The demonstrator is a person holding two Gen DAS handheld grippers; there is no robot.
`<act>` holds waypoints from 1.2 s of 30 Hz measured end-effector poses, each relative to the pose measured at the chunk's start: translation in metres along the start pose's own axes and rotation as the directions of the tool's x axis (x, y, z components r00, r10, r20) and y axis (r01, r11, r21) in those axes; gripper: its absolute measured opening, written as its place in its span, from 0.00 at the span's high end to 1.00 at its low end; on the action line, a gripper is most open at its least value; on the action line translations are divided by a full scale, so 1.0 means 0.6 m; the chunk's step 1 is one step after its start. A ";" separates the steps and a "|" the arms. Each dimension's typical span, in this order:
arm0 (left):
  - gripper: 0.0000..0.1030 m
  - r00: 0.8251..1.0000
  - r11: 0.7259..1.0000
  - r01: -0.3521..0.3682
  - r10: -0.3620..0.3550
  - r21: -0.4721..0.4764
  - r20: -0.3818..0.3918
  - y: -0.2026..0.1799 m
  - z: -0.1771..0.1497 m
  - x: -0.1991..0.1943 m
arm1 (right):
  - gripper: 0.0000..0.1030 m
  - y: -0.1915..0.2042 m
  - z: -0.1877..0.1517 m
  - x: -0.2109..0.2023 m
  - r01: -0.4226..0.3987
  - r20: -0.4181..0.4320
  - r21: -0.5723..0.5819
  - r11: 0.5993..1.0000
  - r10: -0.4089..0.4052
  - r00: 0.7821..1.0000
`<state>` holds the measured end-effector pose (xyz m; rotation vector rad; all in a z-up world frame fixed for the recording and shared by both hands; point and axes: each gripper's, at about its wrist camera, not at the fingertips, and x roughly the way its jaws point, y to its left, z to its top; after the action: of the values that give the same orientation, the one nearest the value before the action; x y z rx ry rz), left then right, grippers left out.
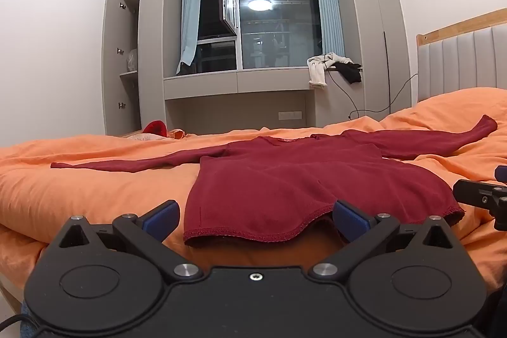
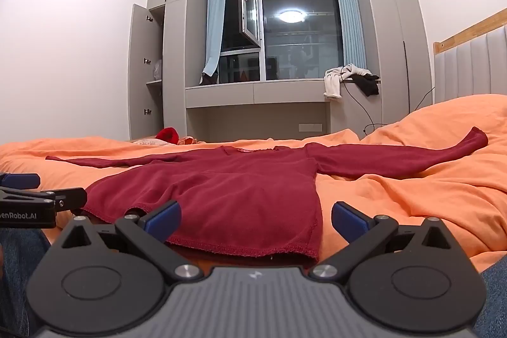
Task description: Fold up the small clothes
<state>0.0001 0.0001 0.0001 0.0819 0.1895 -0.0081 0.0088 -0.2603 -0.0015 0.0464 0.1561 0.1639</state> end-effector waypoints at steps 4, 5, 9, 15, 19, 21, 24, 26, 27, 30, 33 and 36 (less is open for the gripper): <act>0.00 1.000 1.000 -0.001 0.001 0.003 0.001 0.000 0.000 0.000 | 0.00 -0.002 -0.001 0.004 -0.001 -0.002 0.000 1.000 0.001 1.000; 0.00 1.000 1.000 -0.001 0.001 0.003 0.001 0.000 0.000 0.000 | 0.00 -0.002 -0.001 0.004 -0.001 -0.003 0.000 1.000 0.001 1.000; 0.00 1.000 1.000 0.000 0.000 0.002 0.001 0.000 0.000 0.000 | 0.00 -0.002 -0.002 0.003 0.000 -0.003 0.000 1.000 0.000 1.000; 0.00 1.000 1.000 0.000 0.000 0.001 0.000 0.000 0.000 0.000 | 0.00 -0.002 -0.002 0.003 0.000 -0.004 -0.001 1.000 0.000 1.000; 0.00 1.000 1.000 0.000 0.000 0.001 0.000 0.000 0.000 0.000 | 0.00 -0.002 -0.002 0.003 0.001 -0.005 0.000 1.000 -0.001 1.000; 0.00 1.000 1.000 0.000 0.000 0.001 0.000 0.000 0.000 0.000 | 0.00 -0.002 -0.002 0.003 0.001 -0.005 0.000 1.000 -0.001 1.000; 0.00 1.000 1.000 0.000 0.000 0.001 0.000 0.000 0.000 0.000 | 0.00 -0.002 -0.002 0.003 0.001 -0.006 0.001 1.000 -0.001 1.000; 0.00 1.000 1.000 0.000 0.000 0.001 0.000 0.000 0.000 0.000 | 0.00 -0.002 -0.002 0.003 0.001 -0.006 0.001 1.000 -0.001 1.000; 0.00 1.000 1.000 0.000 0.000 0.001 0.000 0.000 0.000 0.000 | 0.00 -0.002 -0.002 0.003 0.001 -0.006 0.001 1.000 -0.001 1.000; 0.00 1.000 1.000 0.000 0.000 0.000 0.000 0.000 0.000 0.000 | 0.00 -0.002 -0.001 0.003 0.001 -0.006 0.002 1.000 -0.001 1.000; 0.00 1.000 1.000 0.000 0.000 0.001 0.000 0.000 0.000 0.000 | 0.00 -0.002 -0.001 0.004 0.001 -0.007 0.002 1.000 -0.001 1.000; 0.00 1.000 1.000 0.000 0.000 0.001 0.000 0.000 0.000 0.000 | 0.00 -0.002 -0.001 0.004 0.001 -0.007 0.002 1.000 -0.001 1.000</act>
<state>0.0001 0.0000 0.0001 0.0826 0.1898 -0.0082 0.0109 -0.2612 -0.0026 0.0478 0.1628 0.1627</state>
